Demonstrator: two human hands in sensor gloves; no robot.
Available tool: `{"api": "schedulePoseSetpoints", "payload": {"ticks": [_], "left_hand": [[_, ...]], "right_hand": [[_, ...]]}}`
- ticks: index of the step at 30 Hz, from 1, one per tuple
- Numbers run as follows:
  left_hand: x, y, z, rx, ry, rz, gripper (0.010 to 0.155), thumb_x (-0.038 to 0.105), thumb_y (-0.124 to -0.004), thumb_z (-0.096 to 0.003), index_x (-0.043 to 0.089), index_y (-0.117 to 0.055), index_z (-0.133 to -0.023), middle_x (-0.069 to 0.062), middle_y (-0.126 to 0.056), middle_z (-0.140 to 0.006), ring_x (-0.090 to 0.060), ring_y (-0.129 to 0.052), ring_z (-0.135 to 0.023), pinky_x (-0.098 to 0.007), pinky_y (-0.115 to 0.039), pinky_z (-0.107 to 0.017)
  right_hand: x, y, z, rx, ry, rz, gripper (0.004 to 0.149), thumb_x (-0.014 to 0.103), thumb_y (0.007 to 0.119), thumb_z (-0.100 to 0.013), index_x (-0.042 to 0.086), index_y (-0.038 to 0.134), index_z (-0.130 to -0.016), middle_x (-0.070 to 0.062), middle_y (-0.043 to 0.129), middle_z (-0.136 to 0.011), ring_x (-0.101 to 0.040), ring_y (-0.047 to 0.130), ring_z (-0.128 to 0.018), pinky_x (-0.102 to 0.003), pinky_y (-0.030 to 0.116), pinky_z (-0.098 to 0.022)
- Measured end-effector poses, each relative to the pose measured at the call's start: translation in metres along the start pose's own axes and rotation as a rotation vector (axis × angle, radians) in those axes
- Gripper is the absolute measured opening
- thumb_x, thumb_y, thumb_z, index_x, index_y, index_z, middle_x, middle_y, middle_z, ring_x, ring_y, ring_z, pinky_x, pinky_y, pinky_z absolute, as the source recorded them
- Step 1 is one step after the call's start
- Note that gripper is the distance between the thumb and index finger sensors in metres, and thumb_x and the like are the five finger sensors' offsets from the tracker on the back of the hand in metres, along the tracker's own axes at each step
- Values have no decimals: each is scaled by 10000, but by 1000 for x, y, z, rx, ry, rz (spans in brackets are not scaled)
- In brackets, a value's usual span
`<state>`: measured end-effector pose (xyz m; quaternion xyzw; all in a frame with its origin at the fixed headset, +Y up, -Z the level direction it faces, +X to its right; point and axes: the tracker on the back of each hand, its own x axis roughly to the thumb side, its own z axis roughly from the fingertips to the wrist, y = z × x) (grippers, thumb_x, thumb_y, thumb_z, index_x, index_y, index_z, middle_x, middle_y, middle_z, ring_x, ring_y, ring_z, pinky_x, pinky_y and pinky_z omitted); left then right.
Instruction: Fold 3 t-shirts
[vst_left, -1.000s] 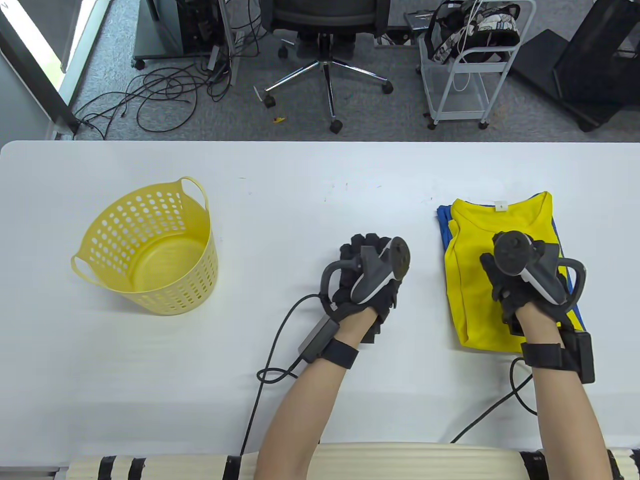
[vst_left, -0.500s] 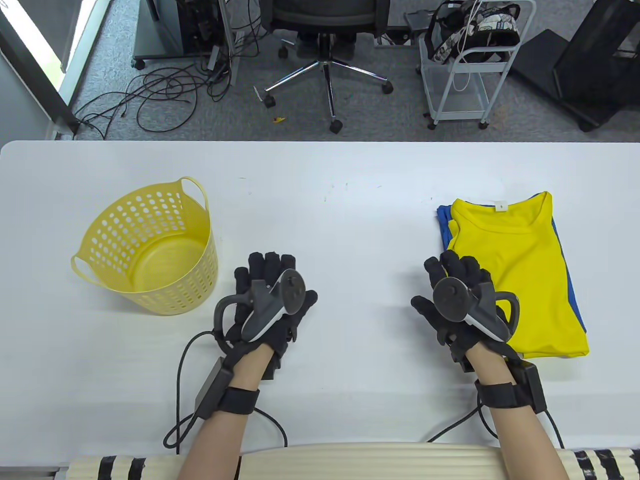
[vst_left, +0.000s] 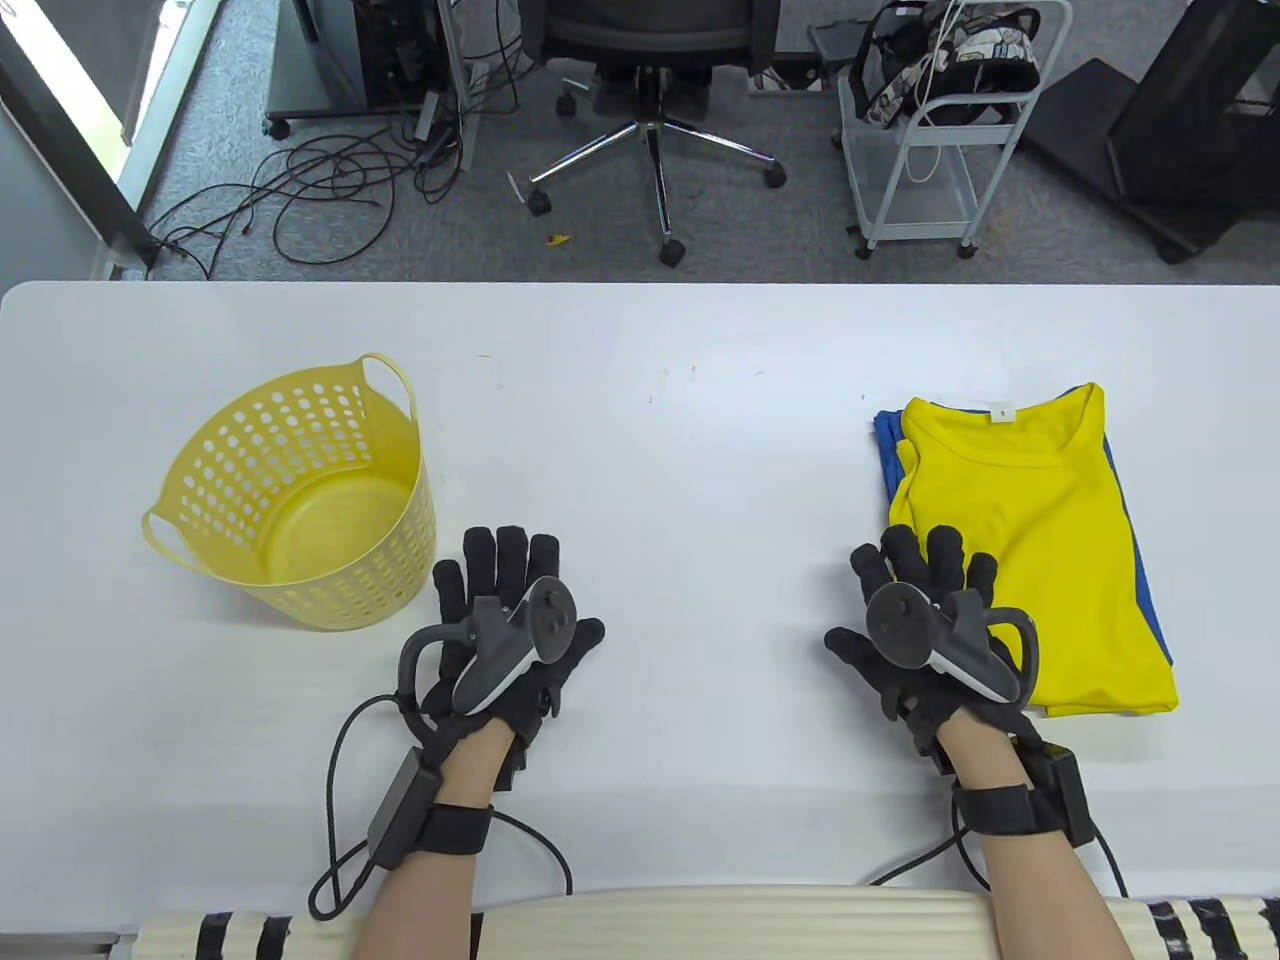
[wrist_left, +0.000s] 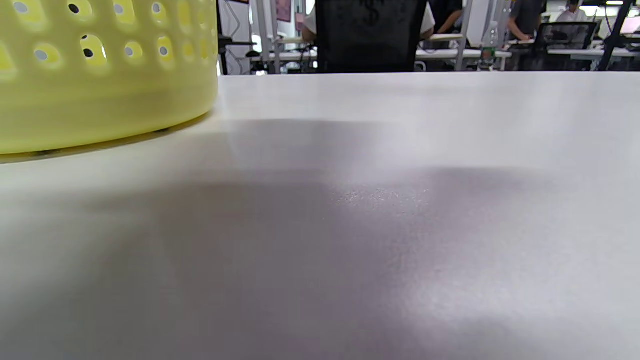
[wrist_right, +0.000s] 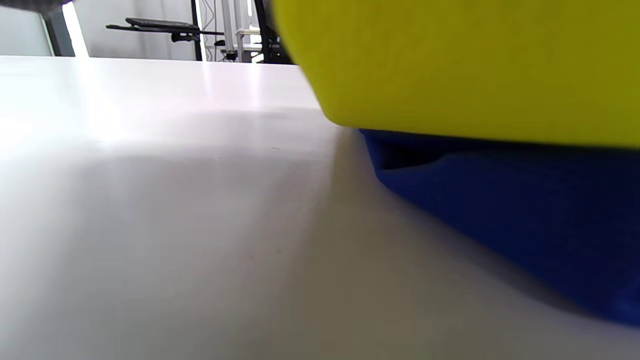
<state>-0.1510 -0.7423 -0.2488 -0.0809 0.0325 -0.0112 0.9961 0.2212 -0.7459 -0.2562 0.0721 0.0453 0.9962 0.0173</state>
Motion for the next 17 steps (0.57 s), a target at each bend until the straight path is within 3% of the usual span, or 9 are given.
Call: {"api": "schedulePoseSetpoints", "payload": {"ticks": [17], "left_hand": [[-1, -7, -6, -54, 25, -41, 913, 779, -554, -306, 422, -129, -1032, 54, -141, -1182, -276, -71, -1129, -569, -171, -804]], "right_hand": [[2, -3, 1, -15, -31, -33, 800, 605, 682, -371, 285, 311, -1003, -122, 172, -1149, -538, 109, -1036, -774, 109, -681]]}}
